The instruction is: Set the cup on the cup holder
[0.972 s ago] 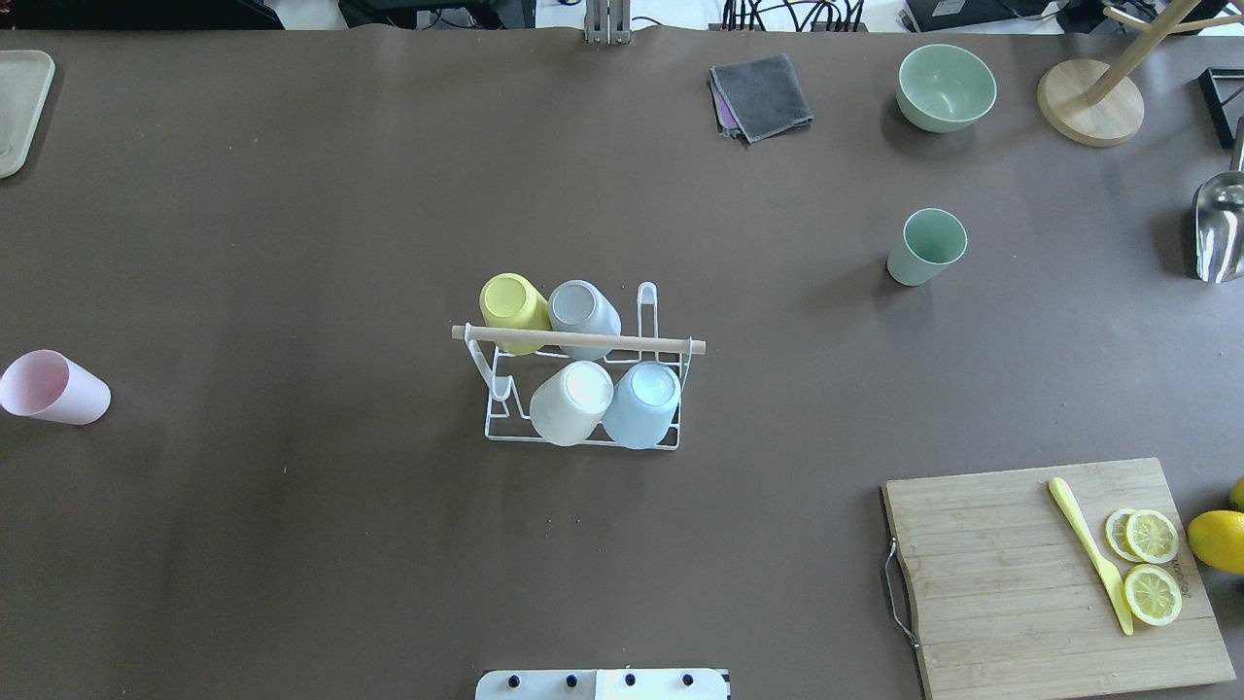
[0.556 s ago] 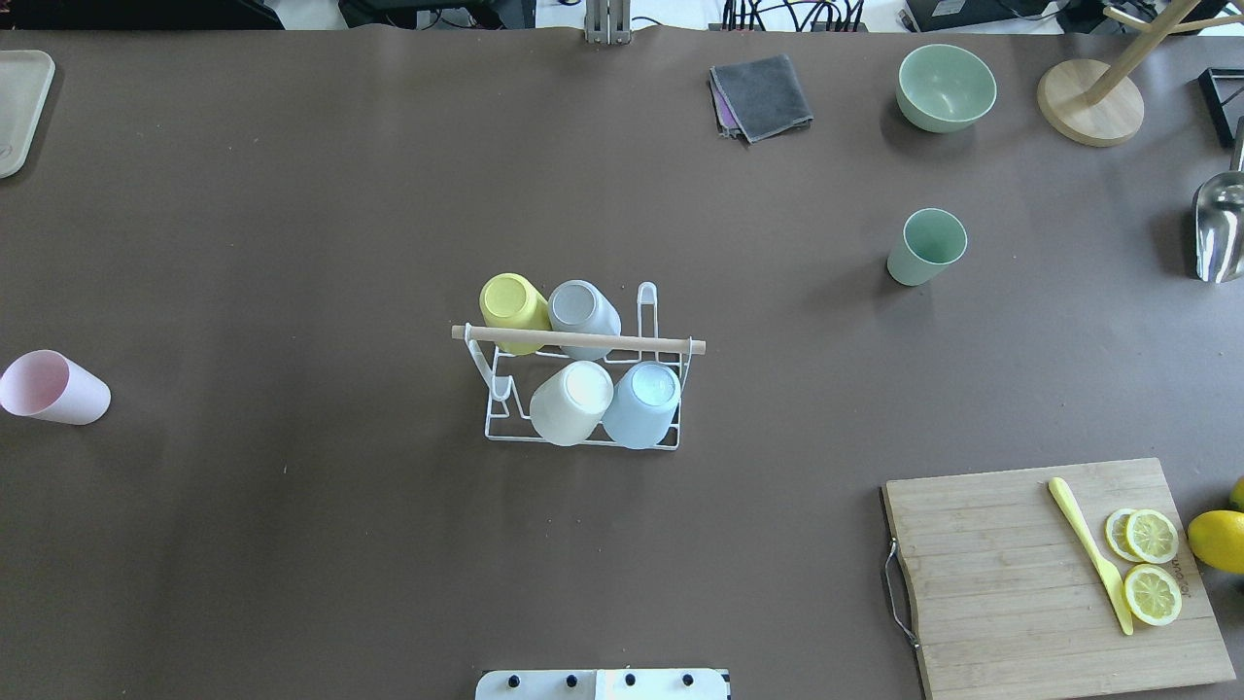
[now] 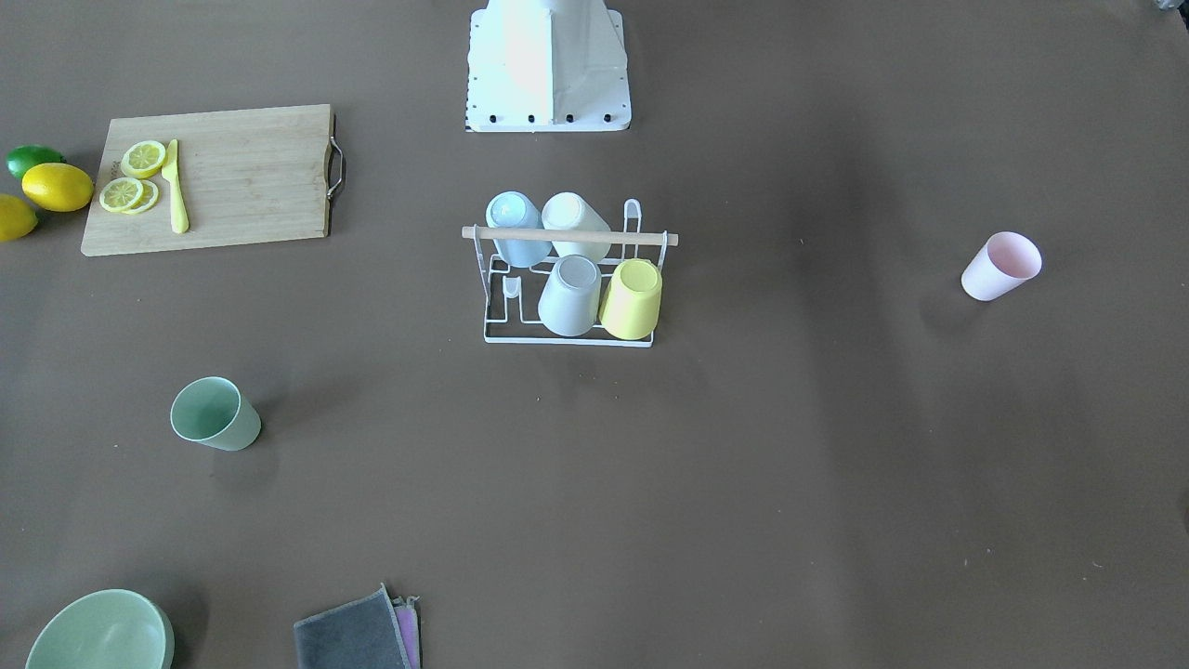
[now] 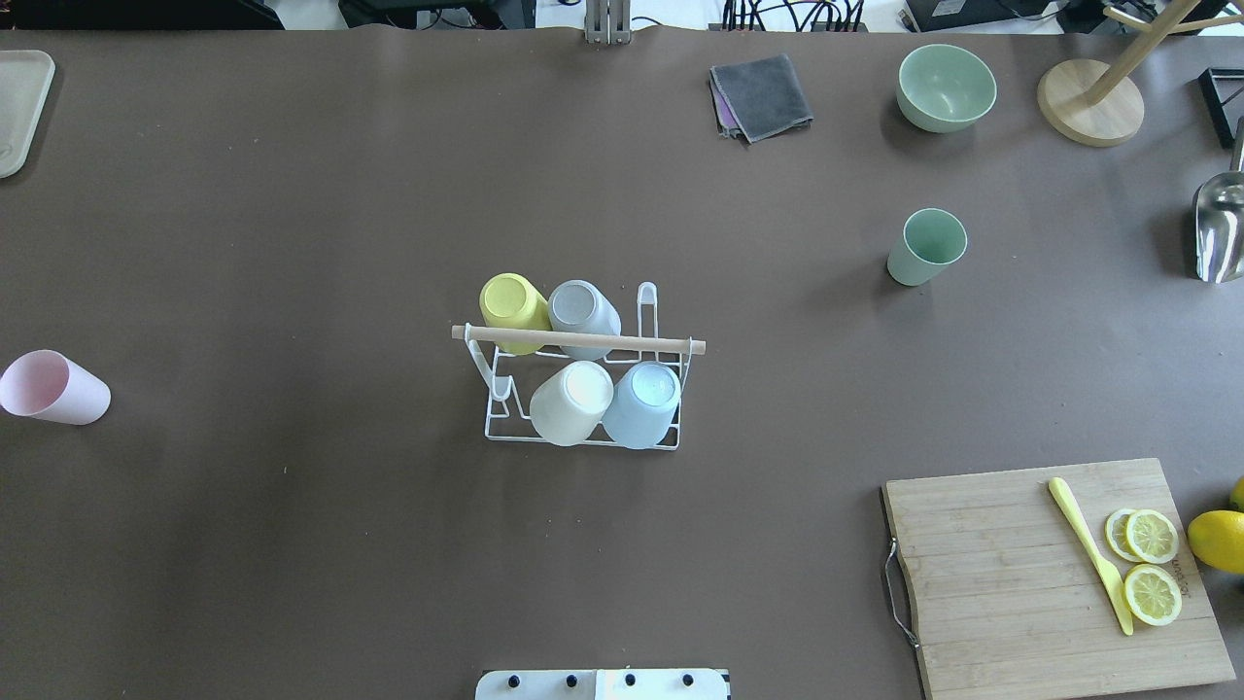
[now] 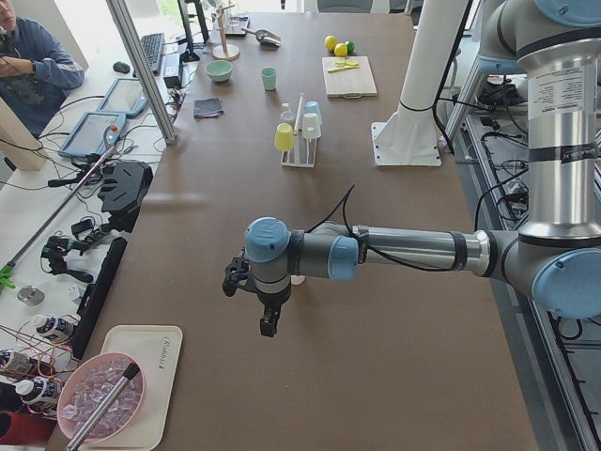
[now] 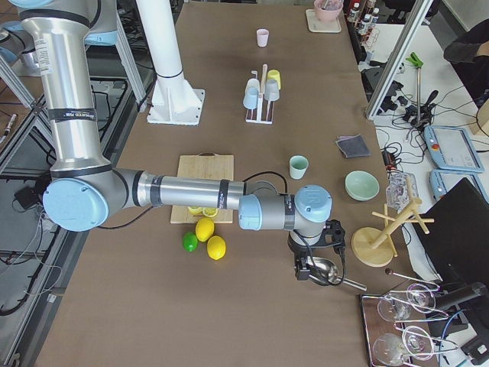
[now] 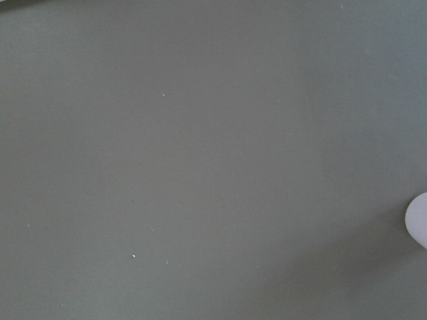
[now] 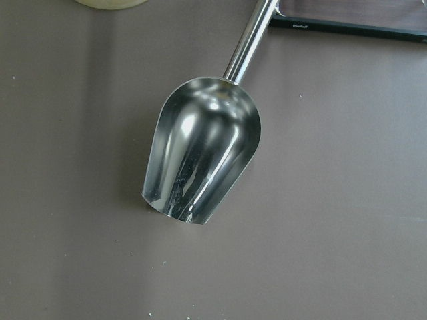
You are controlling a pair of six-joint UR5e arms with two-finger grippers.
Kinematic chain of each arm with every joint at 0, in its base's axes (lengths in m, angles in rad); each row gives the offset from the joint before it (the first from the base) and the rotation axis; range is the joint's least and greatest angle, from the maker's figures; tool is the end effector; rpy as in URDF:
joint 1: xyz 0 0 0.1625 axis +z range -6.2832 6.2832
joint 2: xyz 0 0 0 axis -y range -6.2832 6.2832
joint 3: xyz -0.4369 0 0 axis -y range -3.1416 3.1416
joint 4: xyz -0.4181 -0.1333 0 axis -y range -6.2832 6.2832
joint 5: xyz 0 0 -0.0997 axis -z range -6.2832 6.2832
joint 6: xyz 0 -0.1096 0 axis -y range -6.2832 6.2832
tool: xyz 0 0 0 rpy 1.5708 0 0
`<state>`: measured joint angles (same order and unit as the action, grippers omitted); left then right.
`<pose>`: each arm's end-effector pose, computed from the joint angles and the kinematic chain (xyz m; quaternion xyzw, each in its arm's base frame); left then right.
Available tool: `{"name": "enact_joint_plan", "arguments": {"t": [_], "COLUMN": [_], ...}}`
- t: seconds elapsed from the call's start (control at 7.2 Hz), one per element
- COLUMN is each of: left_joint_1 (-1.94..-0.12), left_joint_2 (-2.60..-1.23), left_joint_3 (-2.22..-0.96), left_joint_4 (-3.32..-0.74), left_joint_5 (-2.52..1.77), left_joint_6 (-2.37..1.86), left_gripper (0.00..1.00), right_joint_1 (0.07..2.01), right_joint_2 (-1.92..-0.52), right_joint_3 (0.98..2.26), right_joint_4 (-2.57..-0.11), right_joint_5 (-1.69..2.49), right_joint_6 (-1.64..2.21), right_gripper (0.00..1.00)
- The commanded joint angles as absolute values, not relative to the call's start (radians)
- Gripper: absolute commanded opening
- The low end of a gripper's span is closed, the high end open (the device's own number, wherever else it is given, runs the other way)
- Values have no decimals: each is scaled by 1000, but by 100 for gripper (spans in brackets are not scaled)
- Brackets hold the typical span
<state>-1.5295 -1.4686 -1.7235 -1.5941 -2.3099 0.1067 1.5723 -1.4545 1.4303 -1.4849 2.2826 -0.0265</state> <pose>-0.0397 -0.4804 0.6494 0.0462 0.3596 0.0822 0.9283 0.0626 -0.5732 0.6832 0.0338 -0.3478 -0.0225 0.9367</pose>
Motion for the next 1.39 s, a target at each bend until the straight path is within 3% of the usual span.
{"name": "enact_joint_plan", "arguments": {"t": [0.0, 0.42, 0.83, 1.25], "left_joint_1": [-1528, -1429, -1274, -1172], "left_joint_2": [-1488, -1639, -1872, -1916], "left_joint_3": [-1717, -1685, -1441, -1437], "left_joint_4": [-1598, -1467, -1349, -1235], "left_joint_5": [-2310, -2177, -2039, -1954], "left_joint_6": [107, 106, 106, 106], "left_gripper": [99, 99, 99, 99], "right_joint_1": [1572, 1550, 1404, 1162], "right_joint_2": [-1456, -1454, -1463, -1389], "right_joint_3": [1434, 1480, 1676, 1793], "right_joint_4": [-1482, -1486, -1523, -1520], "right_joint_5": [2286, 2289, 2333, 2208], "right_joint_6": [-26, 1, 226, 359], "right_gripper": [100, 100, 100, 100]}}
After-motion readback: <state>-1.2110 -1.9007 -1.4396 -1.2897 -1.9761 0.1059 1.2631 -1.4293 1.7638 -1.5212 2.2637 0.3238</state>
